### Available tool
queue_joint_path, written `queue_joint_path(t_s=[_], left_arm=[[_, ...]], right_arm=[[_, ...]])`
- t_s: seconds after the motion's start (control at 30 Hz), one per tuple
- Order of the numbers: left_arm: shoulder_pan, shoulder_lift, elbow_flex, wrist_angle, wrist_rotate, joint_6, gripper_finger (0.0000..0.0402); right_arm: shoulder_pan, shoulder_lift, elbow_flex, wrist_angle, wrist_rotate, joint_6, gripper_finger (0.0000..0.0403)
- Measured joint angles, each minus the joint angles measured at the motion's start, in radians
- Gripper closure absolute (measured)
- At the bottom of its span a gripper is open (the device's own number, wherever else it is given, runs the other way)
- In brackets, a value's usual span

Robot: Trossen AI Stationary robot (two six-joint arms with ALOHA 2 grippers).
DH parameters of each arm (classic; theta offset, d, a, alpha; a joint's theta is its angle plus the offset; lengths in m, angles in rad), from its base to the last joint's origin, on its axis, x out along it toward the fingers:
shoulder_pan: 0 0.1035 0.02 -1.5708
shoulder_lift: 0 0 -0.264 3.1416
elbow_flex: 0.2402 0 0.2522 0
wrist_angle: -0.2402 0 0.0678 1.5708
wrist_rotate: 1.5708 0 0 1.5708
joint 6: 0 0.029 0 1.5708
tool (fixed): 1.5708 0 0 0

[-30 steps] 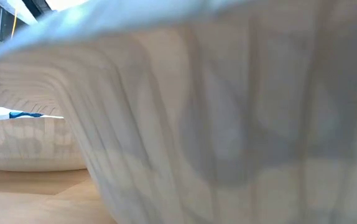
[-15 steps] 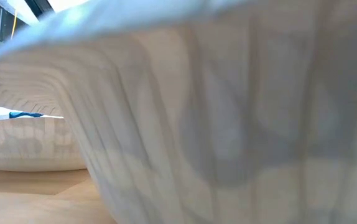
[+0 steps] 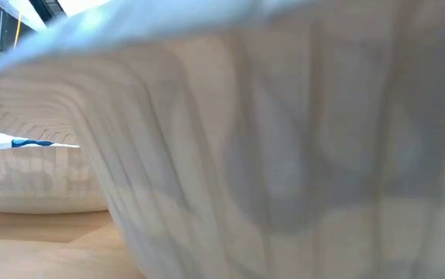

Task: Nest bowls inside each other
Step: Stack the white patterned bowl on top of the other white patterned bowls

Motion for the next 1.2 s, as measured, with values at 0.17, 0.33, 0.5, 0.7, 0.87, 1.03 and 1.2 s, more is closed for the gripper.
queue_joint_path(t_s=[0.17, 0.33, 0.5, 0.7, 0.87, 1.03, 1.2], left_arm=[[0.000, 0.000, 0.000, -0.004, 0.005, 0.003, 0.0313], [-0.001, 0.000, 0.025, -0.043, 0.008, 0.027, 0.0316], [0.000, 0.000, 0.074, -0.075, 0.010, 0.036, 0.0316], [0.000, 0.000, 0.094, -0.075, 0.010, 0.036, 0.0324], [0.000, 0.000, 0.094, -0.073, 0.007, 0.036, 0.0331], [0.000, 0.000, 0.094, -0.061, -0.006, 0.032, 0.0316], [0.000, 0.000, 0.094, -0.048, -0.018, 0.025, 0.0283]], right_arm=[[0.000, 0.000, 0.000, 0.000, 0.000, 0.000, 0.0197], [0.000, 0.000, 0.000, -0.004, 0.000, -0.003, 0.0197], [0.000, 0.000, 0.000, -0.007, 0.011, -0.008, 0.0197], [0.000, 0.000, 0.000, -0.008, 0.011, -0.008, 0.0197], [0.000, 0.000, 0.000, -0.023, 0.011, -0.014, 0.0197], [0.000, 0.000, 0.000, -0.023, 0.011, -0.018, 0.0197], [0.000, 0.000, 0.000, -0.025, 0.011, -0.018, 0.0197]])
